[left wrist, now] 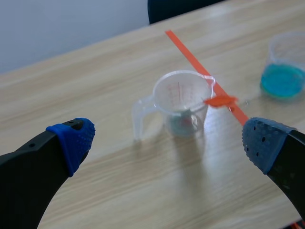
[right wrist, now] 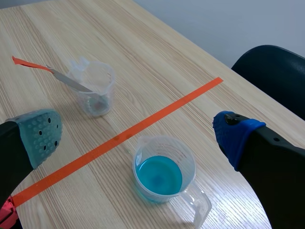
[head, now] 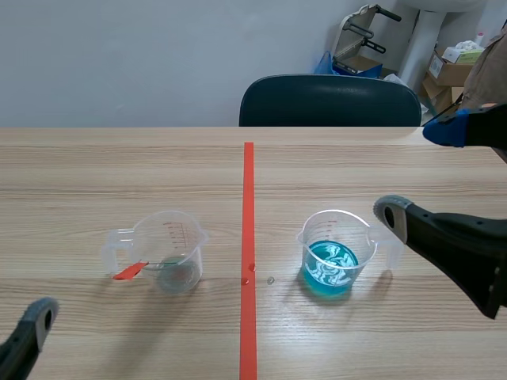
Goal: Do the redox reaction experiment
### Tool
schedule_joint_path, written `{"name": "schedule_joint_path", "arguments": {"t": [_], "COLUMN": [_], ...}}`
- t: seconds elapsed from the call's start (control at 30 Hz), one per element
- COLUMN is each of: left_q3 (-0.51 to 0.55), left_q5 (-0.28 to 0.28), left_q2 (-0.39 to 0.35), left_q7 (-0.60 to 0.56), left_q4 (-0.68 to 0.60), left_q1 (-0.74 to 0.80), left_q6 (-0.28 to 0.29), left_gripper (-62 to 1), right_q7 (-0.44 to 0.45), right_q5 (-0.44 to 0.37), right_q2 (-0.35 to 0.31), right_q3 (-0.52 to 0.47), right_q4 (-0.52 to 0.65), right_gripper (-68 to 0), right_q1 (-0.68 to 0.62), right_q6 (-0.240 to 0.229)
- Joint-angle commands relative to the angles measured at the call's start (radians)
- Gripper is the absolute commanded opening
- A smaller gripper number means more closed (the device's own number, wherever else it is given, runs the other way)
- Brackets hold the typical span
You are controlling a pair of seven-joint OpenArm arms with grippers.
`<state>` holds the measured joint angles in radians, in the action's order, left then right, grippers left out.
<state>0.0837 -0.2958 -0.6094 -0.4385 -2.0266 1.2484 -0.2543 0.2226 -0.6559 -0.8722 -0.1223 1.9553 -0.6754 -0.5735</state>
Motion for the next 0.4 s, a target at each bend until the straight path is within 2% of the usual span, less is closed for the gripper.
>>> {"name": "schedule_joint_path", "arguments": {"t": [0.0,0.37], "left_q3": [0.015,0.141], "left_q5": [0.001,0.054], "left_q2": [0.025,0.1], "left_q7": [-0.003,0.093], "left_q4": [-0.028,-0.122], "left_q1": [0.01,0.009], "left_q6": [0.002,0.006], "left_gripper": [1.4,1.4], "right_q7": [0.011,0.008], "right_q5": [-0.01,-0.003], "right_q2": [0.0,0.0], "right_q3": [0.003,0.003], "right_q4": [0.015,0.015], "right_gripper": [0.4,0.4], "right_q1": [0.016,0.016], "right_q6": [0.0,0.0]}}
